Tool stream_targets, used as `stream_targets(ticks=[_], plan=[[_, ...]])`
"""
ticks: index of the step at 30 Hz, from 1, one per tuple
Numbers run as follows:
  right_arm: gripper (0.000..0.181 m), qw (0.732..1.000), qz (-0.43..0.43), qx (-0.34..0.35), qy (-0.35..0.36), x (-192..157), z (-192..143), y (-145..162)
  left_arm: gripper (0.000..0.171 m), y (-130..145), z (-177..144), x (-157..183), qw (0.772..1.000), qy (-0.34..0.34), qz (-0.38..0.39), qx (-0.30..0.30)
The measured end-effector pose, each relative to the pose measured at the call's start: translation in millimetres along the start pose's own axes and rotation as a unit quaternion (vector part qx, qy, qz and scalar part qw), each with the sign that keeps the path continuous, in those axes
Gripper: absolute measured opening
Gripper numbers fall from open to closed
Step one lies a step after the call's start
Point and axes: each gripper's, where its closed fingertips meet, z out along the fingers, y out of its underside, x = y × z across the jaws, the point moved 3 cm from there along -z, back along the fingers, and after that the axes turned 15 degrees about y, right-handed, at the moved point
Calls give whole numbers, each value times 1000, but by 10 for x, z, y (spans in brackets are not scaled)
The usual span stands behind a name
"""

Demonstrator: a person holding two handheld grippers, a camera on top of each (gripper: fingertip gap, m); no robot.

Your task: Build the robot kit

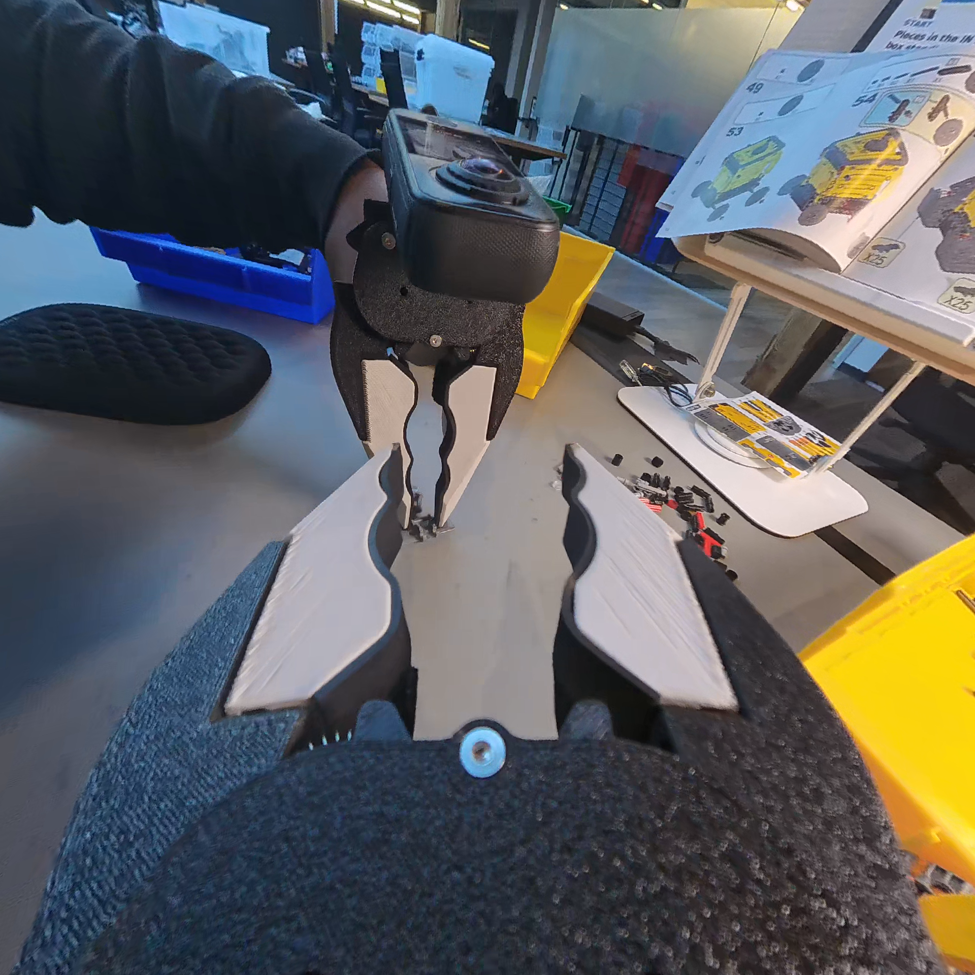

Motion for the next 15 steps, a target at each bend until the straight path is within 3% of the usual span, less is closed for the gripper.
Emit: stream_targets(ticks=[4,8,13,15], plan=[[63,1000,-8,-30,-5,-23,-21,71,19,35,-140,10,1000,-10,-9,21],[65,997,7,-78,-21,-80,-128,162,20,352,-648,-108,995,-75,-51,33],[66,996,29,-82,-19,-123,-216,150,29,1295,-1321,-396,972,-156,-177,20],[66,996,38,-74,-23,-157,-235,108,37,1747,-1392,-446,962,-140,-235,2]])
